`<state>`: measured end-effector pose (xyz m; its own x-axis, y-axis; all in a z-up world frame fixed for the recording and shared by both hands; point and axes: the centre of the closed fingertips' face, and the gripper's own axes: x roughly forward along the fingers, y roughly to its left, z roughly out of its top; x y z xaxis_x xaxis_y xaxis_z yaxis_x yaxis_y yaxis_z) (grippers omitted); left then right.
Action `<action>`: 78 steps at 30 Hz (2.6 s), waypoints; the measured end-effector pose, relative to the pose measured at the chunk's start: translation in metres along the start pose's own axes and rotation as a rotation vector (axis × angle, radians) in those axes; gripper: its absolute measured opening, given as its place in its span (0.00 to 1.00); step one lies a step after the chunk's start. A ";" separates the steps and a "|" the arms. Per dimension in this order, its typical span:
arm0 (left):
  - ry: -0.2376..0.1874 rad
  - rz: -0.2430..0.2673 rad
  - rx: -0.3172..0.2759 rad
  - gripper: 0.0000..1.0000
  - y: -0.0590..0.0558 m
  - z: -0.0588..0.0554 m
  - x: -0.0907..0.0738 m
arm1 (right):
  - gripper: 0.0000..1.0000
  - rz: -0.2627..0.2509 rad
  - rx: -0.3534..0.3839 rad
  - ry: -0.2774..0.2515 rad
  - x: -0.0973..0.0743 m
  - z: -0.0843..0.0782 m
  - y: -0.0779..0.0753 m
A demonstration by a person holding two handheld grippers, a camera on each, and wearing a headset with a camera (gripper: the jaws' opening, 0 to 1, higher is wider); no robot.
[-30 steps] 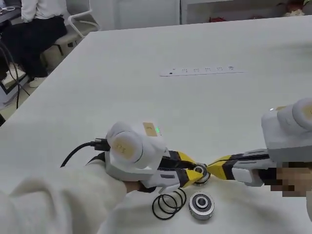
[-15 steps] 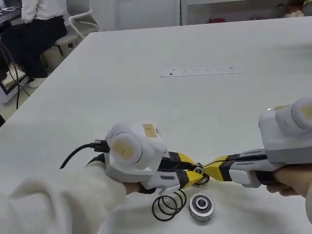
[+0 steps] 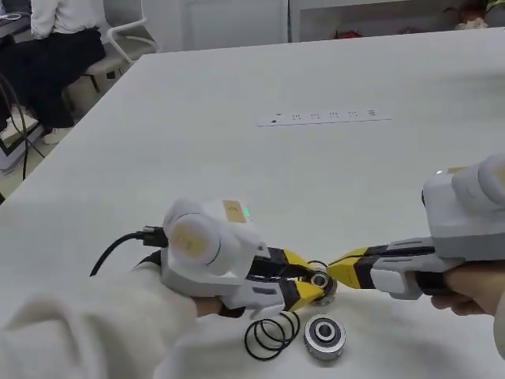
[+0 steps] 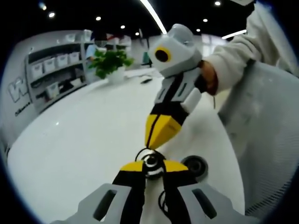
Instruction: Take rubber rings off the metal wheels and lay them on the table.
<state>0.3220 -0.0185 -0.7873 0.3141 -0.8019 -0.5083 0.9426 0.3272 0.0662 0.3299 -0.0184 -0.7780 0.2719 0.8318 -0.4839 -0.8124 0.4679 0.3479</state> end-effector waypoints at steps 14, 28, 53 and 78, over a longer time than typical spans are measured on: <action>-0.048 -0.002 0.010 0.38 0.005 0.028 -0.032 | 0.00 -0.003 0.058 -0.062 -0.010 0.016 -0.003; -0.047 0.076 -0.010 0.59 0.008 0.027 -0.069 | 0.00 0.042 0.111 -0.113 -0.013 0.031 0.008; -0.010 0.131 -0.105 0.73 -0.009 -0.005 -0.100 | 0.00 0.119 0.095 0.081 0.012 -0.005 0.041; -0.004 0.107 -0.164 0.73 -0.017 -0.020 -0.101 | 0.07 0.053 0.004 0.178 0.016 -0.023 0.034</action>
<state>0.2721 0.0665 -0.7544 0.4118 -0.7601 -0.5026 0.8730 0.4873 -0.0217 0.2953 0.0043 -0.7924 0.1326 0.7894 -0.5995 -0.8210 0.4263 0.3798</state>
